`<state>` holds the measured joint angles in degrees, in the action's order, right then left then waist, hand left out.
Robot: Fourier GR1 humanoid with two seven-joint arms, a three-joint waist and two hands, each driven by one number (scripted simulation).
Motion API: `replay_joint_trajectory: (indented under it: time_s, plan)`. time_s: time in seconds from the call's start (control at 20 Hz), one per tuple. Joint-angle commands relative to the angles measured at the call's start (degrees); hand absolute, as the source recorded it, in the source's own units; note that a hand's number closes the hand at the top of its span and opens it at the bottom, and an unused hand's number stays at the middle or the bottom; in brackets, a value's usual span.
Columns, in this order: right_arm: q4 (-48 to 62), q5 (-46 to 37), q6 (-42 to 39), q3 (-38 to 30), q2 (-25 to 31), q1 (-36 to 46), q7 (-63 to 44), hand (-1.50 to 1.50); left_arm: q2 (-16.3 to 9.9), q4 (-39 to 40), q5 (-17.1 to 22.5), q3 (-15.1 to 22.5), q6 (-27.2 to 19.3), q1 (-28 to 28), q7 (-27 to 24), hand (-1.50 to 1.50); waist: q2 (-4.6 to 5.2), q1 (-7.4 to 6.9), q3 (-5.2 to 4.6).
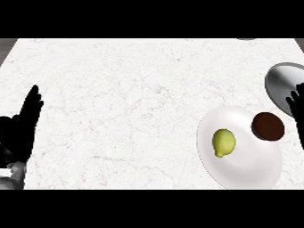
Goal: Pick the cupcake from the plate and place it in the pan
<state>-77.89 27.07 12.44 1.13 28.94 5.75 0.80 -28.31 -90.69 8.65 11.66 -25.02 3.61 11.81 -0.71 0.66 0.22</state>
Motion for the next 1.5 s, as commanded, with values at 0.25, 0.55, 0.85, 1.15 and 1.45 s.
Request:
replay_joint_trajectory:
  time_s: [0.25, 0.55, 0.85, 1.15, 1.45]
  plan:
    - [10.91, -4.33, 4.92, -7.79, 13.16, 4.82, -10.39, -1.50, -1.15, -2.20, 2.01, 4.20, 13.47, 5.59, -4.09, 0.00, 0.98, -0.69, -0.29]
    - [15.42, -26.14, 29.36, 1.72, 7.60, -0.23, -7.57, -1.50, 1.37, -0.30, 2.63, 6.50, 14.72, 7.09, -1.62, 0.00, 1.05, -0.73, -0.21]
    - [3.02, -30.90, 22.15, 9.34, 11.65, -6.85, -21.27, -1.50, 1.37, 0.05, 3.43, 2.88, 17.93, 6.36, -2.58, 0.00, 0.63, -0.33, -0.35]
    - [0.58, -35.18, 8.01, 14.42, 22.97, 1.59, -43.08, -1.50, 1.80, -0.88, 2.70, 3.68, 18.11, 7.89, -0.30, 0.00, 0.71, -1.29, -0.43]
    - [0.49, -26.46, -15.39, 18.06, 26.01, 9.99, -55.98, -1.50, 3.30, 2.65, 1.43, 4.02, 18.52, 9.00, -3.46, 0.00, 1.25, -2.43, -0.44]
